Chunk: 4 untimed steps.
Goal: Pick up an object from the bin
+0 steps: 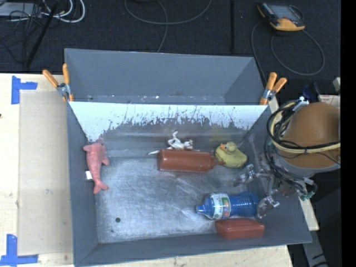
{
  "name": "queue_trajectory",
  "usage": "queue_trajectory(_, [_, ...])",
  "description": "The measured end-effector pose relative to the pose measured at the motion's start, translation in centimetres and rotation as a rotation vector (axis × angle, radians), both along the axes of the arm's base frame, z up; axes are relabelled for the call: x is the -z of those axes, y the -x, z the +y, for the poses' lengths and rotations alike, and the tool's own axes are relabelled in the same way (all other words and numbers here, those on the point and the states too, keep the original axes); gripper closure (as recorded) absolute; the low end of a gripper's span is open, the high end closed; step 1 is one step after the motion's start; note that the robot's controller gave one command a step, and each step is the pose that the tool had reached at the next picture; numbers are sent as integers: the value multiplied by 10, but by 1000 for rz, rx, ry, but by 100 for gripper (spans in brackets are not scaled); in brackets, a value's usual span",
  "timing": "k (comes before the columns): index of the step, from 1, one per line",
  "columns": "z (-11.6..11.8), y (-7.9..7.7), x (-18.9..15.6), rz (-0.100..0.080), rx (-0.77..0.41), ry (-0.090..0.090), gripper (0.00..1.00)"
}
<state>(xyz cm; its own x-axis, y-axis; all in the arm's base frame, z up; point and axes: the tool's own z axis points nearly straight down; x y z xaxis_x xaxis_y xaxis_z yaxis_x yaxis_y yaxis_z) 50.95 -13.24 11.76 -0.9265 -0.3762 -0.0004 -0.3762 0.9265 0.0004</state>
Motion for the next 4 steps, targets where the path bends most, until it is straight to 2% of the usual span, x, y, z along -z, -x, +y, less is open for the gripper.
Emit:
queue_trajectory(1, [-13, 15, 45, -10, -120, -4, 0])
queue_trajectory(2, [45, 19, 40, -49, -297, 11, 100])
queue_trajectory(4, [45, 18, 40, -46, -298, 11, 100])
